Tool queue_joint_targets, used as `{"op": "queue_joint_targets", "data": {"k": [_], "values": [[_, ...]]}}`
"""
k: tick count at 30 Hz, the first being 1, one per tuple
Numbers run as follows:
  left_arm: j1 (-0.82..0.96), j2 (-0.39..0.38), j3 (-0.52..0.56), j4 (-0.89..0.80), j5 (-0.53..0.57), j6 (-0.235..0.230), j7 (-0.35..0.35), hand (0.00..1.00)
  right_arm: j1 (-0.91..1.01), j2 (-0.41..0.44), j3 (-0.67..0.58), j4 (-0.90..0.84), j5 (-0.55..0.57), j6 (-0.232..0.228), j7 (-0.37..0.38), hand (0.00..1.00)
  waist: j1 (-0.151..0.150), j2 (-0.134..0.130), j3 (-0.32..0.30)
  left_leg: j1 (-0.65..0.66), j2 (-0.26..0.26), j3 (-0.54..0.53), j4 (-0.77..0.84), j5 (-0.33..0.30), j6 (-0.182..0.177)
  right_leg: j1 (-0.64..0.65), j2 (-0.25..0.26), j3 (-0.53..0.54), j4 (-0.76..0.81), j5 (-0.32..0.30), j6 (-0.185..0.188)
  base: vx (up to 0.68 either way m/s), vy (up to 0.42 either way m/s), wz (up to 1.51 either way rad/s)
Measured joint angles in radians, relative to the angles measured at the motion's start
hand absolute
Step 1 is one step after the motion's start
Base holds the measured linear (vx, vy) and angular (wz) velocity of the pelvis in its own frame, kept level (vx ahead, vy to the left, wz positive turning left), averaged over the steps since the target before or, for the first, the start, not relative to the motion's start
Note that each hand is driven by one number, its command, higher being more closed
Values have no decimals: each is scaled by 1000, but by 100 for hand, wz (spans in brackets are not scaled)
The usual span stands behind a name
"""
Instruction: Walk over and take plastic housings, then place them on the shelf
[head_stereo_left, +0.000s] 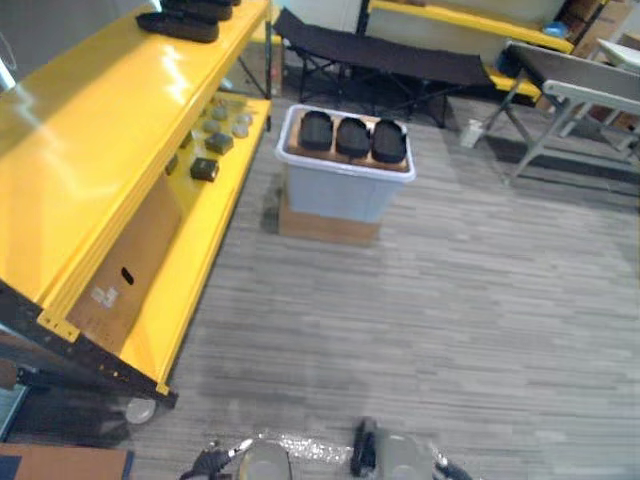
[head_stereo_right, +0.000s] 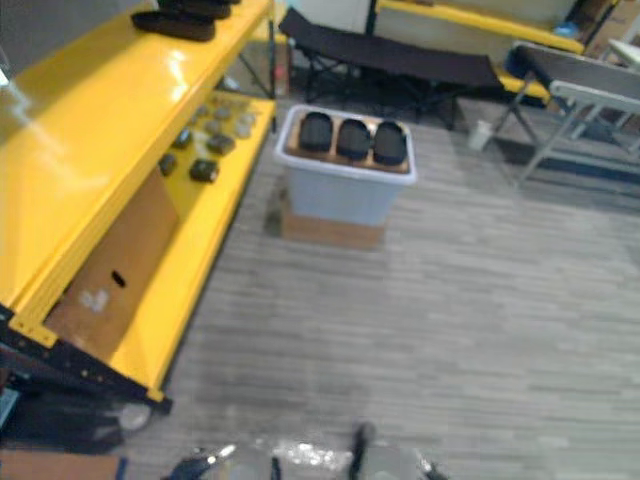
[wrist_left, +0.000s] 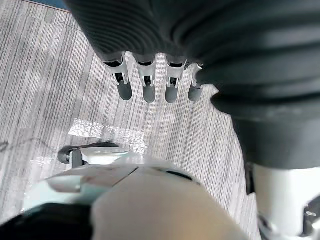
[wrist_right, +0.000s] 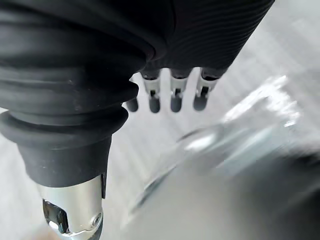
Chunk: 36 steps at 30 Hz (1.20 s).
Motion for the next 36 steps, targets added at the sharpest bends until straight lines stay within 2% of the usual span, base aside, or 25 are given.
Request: {"op": "queue_joint_targets", "data": {"k": [2, 4, 5, 6, 8, 10, 12, 13, 14, 15, 16, 18, 20, 22, 23, 25, 27, 29, 30, 31, 32, 33, 34, 35, 36], "values": [[-1, -18, 16, -5, -62, -1, 27, 0, 44, 8, -10, 31, -25, 13, 0, 0, -9, 21, -10, 64, 14, -8, -20, -39, -26, 0, 3, 7, 85, 81, -33, 458, -250, 11], [9, -40, 21, -7, -110, -2, 50, 0, 55, -1, -14, 42, -45, 27, 0, 0, -20, 50, -31, 108, 38, -10, -68, -43, -50, -15, 14, -1, 176, 24, -57, 526, -230, 13], [18, -55, 37, -5, -139, -7, 66, 0, 53, -18, -14, 42, -62, 27, -3, 0, -26, 63, -52, 103, 46, -17, -30, -20, -72, -23, 17, -11, 234, -38, -72, 528, -183, 0], [18, -71, 68, -3, -193, -9, 72, 0, 34, -37, -13, 61, -75, 5, -9, 0, -28, 78, -53, 57, 64, -26, 121, 49, -87, -13, 14, -12, 286, -93, -88, 641, -217, -4], [22, -96, 109, 10, -209, -11, 73, 0, 27, -65, 2, 80, -87, -30, -33, 0, -30, 94, -53, -9, 93, -31, 313, 194, -82, 61, 21, -19, 250, -121, -95, 521, -148, 6], [36, -106, 138, 3, -226, -23, 65, 0, 22, -87, 22, 79, -88, -67, -45, 0, -28, 106, -41, -90, 104, -21, 456, 182, -45, 184, 22, -27, 157, -123, -96, 418, -17, 20], [50, -95, 143, -6, -224, -30, 62, 0, -38, -106, 60, 61, -88, -109, -47, 0, -10, 77, -32, -194, 32, -26, 352, 162, -25, 253, -15, -26, 71, -114, -81, 353, 46, -8], [54, -89, 144, -13, -222, -37, 59, 0, -112, -114, 80, 52, -88, -144, -47, 0, 8, 56, -14, -262, -17, -34, 185, 168, -30, 274, -37, -12, 29, -105, -66, 297, 135, -40], [71, -93, 143, -25, -212, -44, 56, 0, -173, -121, 96, 34, -86, -170, -47, 0, 35, 54, -9, -303, -48, -84, -43, 231, -52, 275, -45, 8, 12, -114, -51, 309, 216, -51], [85, -96, 143, -29, -201, -47, 53, 0, -198, -133, 114, 17, -77, -181, -48, 0, 56, 60, -4, -305, -44, -98, -129, 330, -57, 280, -41, 24, 11, -128, -28, 280, 213, -63], [110, -104, 142, -27, -172, -54, 47, 0, -231, -124, 165, -29, -66, -203, -48, 0, 83, 50, 8, -262, -49, -68, -147, 389, -33, 316, -47, 54, 5, -139, -12, 334, 207, -35], [117, -71, 143, -42, -138, -66, 35, 0, -270, -103, 224, -85, -31, -211, -44, 0, 97, -12, 15, -249, -87, -61, -137, 340, -20, 341, -74, 51, 2, -154, -35, 373, 128, 2], [107, -54, 141, -42, -97, -57, 15, 0, -295, -103, 224, -91, -8, -208, -45, 0, 108, -40, 16, -246, -101, -53, -95, 289, -6, 333, -90, 67, 49, -155, -33, 336, 109, -6], [107, -44, 131, -42, -56, -61, 13, 0, -292, -106, 227, -73, 10, -185, -43, 0, 106, -51, 20, -202, -96, -29, -62, 232, 14, 263, -127, 72, 268, -153, -16, 385, 131, -32], [105, -35, 125, -42, -59, -61, 14, 0, -278, -106, 226, -39, 8, -168, -37, 0, 101, -58, 26, -149, -99, -14, -45, 190, 32, 203, -171, 68, 461, -132, 22, 378, 75, -21], [85, -17, 111, -42, -73, -69, 19, 0, -229, -102, 222, 31, -9, -142, -13, 0, 77, -54, 26, -72, -96, -19, -34, 146, 38, 166, -187, 25, 586, -202, -9, 443, -8, 1], [19, 1, 92, -58, -80, -109, 20, 0, -176, -93, 220, 80, -18, -112, 1, 0, 57, -32, 22, -10, -41, -24, -85, 135, 25, 72, -103, -52, 461, -246, -59, 412, -109, -2], [-19, -5, 81, -74, -89, -130, 20, 0, -154, -88, 188, 75, -6, -104, 2, 0, 32, -12, 19, 8, 0, -25, -119, 136, 10, 4, -40, -56, 285, -217, -40, 298, -113, -6], [-56, -19, 76, -75, -123, -154, 22, 0, -133, -76, 142, 60, -6, -87, -2, 0, 14, -7, 21, 32, 20, -25, -138, 126, -23, -19, -20, -44, 61, -86, -47, 344, -157, 2], [-70, -25, 73, -74, -135, -159, 24, 0, -120, -66, 117, 54, -6, -79, -3, 0, 10, -6, 22, 39, 29, -27, -131, 115, -42, -21, -19, -42, -3, -8, -52, 445, -242, 11], [-80, -33, 69, -79, -155, -167, 28, 0, -85, -38, 82, 33, -8, -65, -6, 0, 8, -20, 13, 57, 42, -29, -109, 84, -80, 7, -19, -50, -64, 173, -48, 384, -230, 4], [-90, -62, 69, -73, -158, -166, 30, 0, -78, -28, 48, 25, -10, -58, -6, 0, 9, 19, 19, 66, 77, -33, -87, 65, -92, 22, 10, -73, -39, 189, -81, 432, -233, 9], [-99, -118, 62, -76, -158, -166, 28, 0, -54, -33, 25, 15, -42, -42, -5, 0, 5, 49, 21, 75, 105, -30, -63, 64, -88, 15, 11, -80, 47, 121, -99, 324, -153, 7], [-99, -130, 60, -76, -157, -165, 28, 0, -49, -32, 16, 13, -41, -40, -5, 0, 5, 52, 21, 82, 108, -29, -61, 64, -88, 15, 8, -81, 69, 105, -101, 297, -102, 35], [-99, -167, 52, -75, -155, -151, 30, 0, -25, -28, 7, -5, -50, -35, -5, 0, 3, 59, 16, 107, 109, -33, -62, 65, -88, 15, -18, -92, 155, 41, -98, 216, -69, 51]]}}
